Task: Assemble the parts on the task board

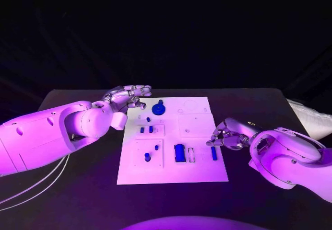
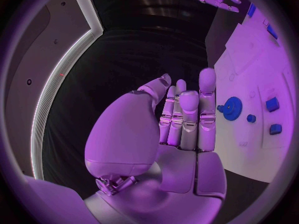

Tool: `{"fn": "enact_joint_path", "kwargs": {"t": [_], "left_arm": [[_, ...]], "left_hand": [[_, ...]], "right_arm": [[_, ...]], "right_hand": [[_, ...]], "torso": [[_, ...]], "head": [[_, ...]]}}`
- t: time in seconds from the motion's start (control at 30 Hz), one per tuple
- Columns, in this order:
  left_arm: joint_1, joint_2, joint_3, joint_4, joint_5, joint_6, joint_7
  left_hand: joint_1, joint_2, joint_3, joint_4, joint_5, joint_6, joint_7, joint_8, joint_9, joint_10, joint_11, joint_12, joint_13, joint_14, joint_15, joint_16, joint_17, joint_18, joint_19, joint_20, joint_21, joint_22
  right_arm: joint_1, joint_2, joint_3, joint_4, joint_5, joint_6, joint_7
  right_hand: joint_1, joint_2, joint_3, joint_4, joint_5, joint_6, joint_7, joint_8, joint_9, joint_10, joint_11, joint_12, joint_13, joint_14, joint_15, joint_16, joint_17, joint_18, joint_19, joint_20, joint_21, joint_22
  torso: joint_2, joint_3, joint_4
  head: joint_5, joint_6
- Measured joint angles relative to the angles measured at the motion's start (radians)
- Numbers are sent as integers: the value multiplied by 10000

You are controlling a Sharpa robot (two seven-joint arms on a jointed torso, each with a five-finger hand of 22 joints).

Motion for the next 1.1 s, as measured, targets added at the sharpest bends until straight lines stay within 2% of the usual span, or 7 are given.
{"fn": "enact_joint_path", "kwargs": {"t": [0.17,0.4,0.83,1.1], "left_arm": [[0,-1,0,-6,-8,0,-1],[2,18,-1,-10,-15,0,-3],[-1,-19,-2,-10,-25,2,-10],[-18,11,-3,-51,-35,11,-13]], "left_hand": [[0,0,0,0,0,0,0,0,0,0,0,0,0,0,0,0,0,1,0,0,0,0],[0,0,0,0,0,0,0,0,0,0,0,0,-2,0,0,0,1,1,0,0,0,1],[0,0,0,0,0,0,0,0,0,1,-1,42,-2,0,0,0,2,0,0,0,-38,1],[0,-1,0,0,0,1,-1,0,0,1,-1,42,-3,0,0,0,2,1,0,0,-38,2]], "right_arm": [[-21,-145,-20,-130,-219,263,-147],[-154,-126,-54,-330,-591,612,-362],[-442,301,-77,-580,-933,987,-564],[-494,459,-65,-586,-1044,1093,-592]], "right_hand": [[25,-26,36,36,43,69,-23,0,0,-1,-1,-54,6,1,0,-1,-1,-1,0,0,-13,-7],[26,-27,66,66,215,123,-49,-85,0,-2,-1,-75,29,1,1,-1,-2,-1,0,0,-13,14],[25,-27,62,123,253,158,-14,-124,0,-2,0,-76,27,1,1,-1,-3,0,0,-1,-13,13],[24,-27,62,123,292,272,-54,-123,4,-2,0,-77,36,1,1,-2,-4,-1,-1,-1,-13,14]], "torso": [[0,0,-7],[1,-4,8],[11,-5,26],[14,-10,20]], "head": [[-132,25],[-221,44],[-182,16],[-187,-21]]}}
